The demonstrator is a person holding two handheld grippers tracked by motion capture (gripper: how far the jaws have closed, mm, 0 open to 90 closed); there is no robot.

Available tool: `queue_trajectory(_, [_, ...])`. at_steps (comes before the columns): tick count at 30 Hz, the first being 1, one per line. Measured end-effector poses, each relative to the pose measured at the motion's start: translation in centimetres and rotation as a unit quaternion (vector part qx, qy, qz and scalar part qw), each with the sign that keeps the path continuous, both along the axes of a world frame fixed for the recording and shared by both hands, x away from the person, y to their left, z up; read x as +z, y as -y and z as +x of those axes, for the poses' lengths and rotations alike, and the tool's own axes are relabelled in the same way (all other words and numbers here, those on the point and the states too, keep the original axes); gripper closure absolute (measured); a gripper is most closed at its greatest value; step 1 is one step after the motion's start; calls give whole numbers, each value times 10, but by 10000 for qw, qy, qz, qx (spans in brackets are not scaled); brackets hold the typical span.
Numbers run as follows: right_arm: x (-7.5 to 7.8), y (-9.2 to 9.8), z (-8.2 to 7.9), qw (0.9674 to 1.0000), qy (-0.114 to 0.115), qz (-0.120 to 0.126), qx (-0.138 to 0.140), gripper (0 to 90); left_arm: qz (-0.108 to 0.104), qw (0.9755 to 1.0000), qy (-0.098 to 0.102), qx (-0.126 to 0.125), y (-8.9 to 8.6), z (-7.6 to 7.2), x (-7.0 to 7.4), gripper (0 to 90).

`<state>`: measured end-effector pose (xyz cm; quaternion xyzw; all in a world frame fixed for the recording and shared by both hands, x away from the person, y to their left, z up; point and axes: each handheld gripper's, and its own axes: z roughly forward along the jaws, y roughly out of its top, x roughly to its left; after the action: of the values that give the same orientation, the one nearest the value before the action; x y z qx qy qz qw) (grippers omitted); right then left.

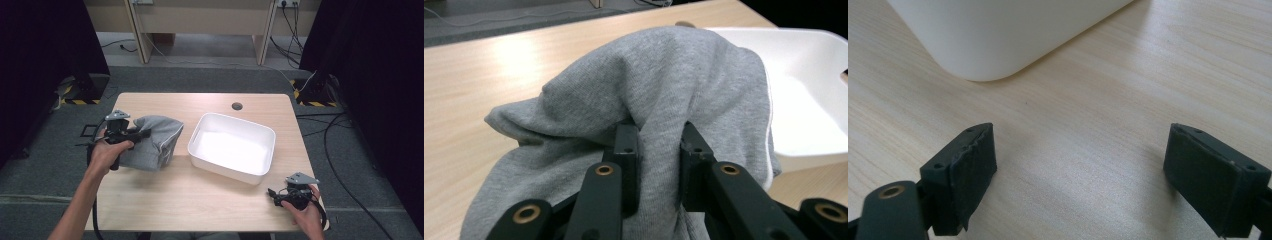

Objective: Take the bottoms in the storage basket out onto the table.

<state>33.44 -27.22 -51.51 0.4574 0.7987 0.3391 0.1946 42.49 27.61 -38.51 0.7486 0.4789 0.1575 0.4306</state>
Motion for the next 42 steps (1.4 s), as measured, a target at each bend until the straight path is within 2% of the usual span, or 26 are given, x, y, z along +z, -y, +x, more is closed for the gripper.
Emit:
queue_trajectory(10, [0, 0, 0, 10000, -6, -6, 2, 144, -61, 9997, -205, 135, -8, -9, -30, 738])
queue_trajectory(18, [0, 0, 0, 10000, 9, -22, 20, 144, 27, 9996, -226, 190, -7, -15, -49, 735])
queue_trajectory(21, [0, 0, 0, 10000, 6, -25, 21, 144, 187, 9992, -286, 210, -5, -17, -59, 732])
queue_trajectory(23, [0, 0, 0, 10000, 6, -21, 18, 144, 198, 9991, -300, 239, -5, -17, -61, 730])
queue_trajectory(28, [0, 0, 0, 10000, 6, -22, 19, 144, 156, 9984, -421, 333, -7, -19, -79, 727])
queue_trajectory(39, [0, 0, 0, 10000, 6, -24, 18, 144, 406, 9973, -456, 409, -8, -28, -96, 721])
queue_trajectory(42, [0, 0, 0, 10000, 2, -19, 12, 144, 341, 9970, -506, 476, -10, -30, -102, 720])
